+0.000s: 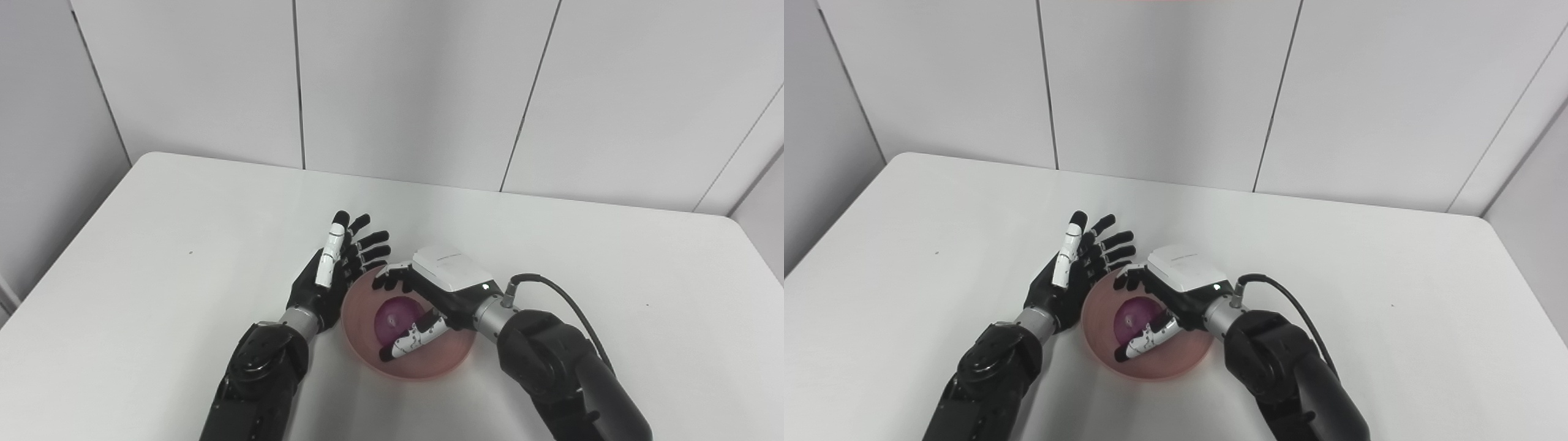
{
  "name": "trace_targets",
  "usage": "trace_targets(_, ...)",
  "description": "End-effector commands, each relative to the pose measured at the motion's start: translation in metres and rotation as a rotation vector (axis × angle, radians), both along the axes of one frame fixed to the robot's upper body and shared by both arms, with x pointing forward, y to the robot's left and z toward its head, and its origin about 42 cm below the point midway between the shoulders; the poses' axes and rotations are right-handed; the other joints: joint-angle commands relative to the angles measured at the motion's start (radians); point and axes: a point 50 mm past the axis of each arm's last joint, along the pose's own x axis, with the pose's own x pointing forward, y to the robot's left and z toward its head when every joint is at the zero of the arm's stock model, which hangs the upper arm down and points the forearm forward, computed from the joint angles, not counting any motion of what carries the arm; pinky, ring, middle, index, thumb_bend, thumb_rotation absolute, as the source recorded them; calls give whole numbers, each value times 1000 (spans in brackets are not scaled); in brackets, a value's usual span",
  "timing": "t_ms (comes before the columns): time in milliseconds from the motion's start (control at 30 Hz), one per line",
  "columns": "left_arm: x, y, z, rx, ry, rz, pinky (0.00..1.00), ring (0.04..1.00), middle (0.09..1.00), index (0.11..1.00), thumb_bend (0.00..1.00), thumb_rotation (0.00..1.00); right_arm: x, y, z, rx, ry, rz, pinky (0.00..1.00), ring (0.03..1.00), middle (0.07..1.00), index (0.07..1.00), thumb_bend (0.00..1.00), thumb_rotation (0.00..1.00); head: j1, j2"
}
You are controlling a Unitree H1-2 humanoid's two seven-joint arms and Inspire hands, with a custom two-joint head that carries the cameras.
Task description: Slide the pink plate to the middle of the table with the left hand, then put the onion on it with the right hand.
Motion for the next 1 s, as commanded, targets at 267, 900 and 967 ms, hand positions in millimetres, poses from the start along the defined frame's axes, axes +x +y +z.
trace_targets(267, -9, 4, -24, 16, 106, 7, 784, 795, 798, 917, 652, 966, 5, 5, 28, 35, -115, 23, 493, 635, 700, 727, 1000, 527, -4, -1)
trace_targets(900, -9, 5, -23, 19, 97, 6, 795, 796, 790, 912, 636, 983, 18, -19, 46, 615, -237, -85, 612, 743, 802, 782, 780, 788, -12, -1)
trace_targets(967, -9, 6, -23, 18, 96, 8, 792, 793, 787, 909, 637, 977, 17, -23, 46, 669, -205, -114, 641, 761, 816, 802, 795, 807, -14, 0)
